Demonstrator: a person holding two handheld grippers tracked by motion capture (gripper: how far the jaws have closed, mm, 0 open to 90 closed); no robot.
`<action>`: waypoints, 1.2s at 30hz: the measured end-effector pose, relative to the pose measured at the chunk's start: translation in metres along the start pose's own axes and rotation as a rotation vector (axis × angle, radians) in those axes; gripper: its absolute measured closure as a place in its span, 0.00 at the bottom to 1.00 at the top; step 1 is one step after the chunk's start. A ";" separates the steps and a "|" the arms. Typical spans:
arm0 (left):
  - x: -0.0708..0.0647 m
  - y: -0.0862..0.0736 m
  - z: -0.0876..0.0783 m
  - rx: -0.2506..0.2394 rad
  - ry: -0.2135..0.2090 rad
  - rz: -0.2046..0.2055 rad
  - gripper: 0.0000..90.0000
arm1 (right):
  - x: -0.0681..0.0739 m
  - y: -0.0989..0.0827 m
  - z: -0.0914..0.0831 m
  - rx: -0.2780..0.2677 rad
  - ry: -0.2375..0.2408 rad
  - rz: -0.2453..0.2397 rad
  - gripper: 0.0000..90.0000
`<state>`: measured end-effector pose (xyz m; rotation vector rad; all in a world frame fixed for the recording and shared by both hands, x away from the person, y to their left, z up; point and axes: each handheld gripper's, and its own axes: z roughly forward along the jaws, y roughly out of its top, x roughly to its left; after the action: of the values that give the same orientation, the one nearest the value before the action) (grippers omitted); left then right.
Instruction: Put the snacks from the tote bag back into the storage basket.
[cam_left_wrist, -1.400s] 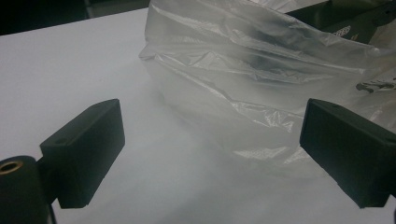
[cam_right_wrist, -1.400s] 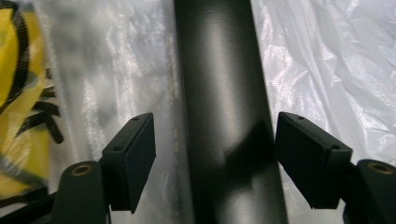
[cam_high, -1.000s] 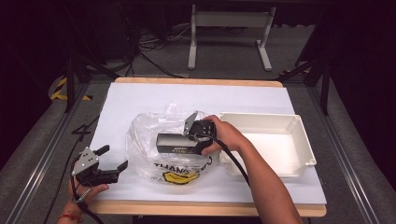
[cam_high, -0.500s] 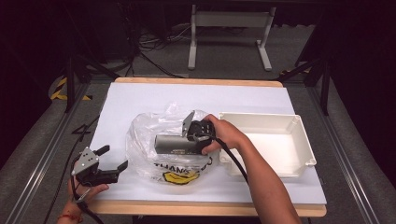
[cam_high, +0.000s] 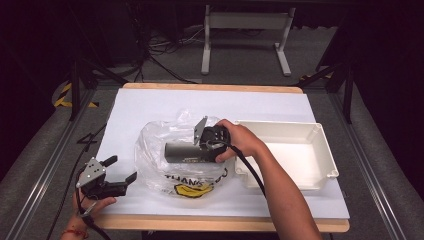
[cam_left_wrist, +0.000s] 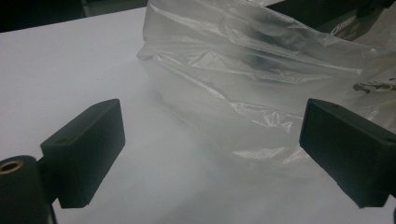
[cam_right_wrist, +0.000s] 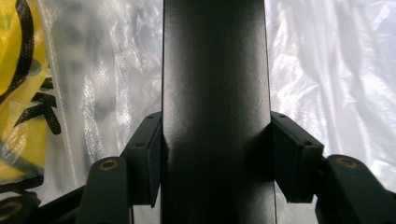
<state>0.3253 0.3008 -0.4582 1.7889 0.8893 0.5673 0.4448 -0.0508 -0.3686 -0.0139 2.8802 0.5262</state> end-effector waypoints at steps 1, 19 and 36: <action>0.000 0.000 0.000 0.000 0.000 0.000 0.09 | -0.001 0.000 -0.003 -0.004 -0.001 -0.001 0.48; 0.000 0.000 0.000 0.000 -0.006 -0.002 0.09 | 0.001 0.007 -0.035 -0.064 -0.043 -0.031 0.48; 0.001 0.000 0.000 -0.001 -0.011 -0.007 0.09 | 0.007 -0.008 -0.069 -0.090 -0.065 -0.056 0.48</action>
<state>0.3257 0.3021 -0.4581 1.7854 0.8868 0.5528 0.4244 -0.0822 -0.3100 -0.0889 2.7819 0.6333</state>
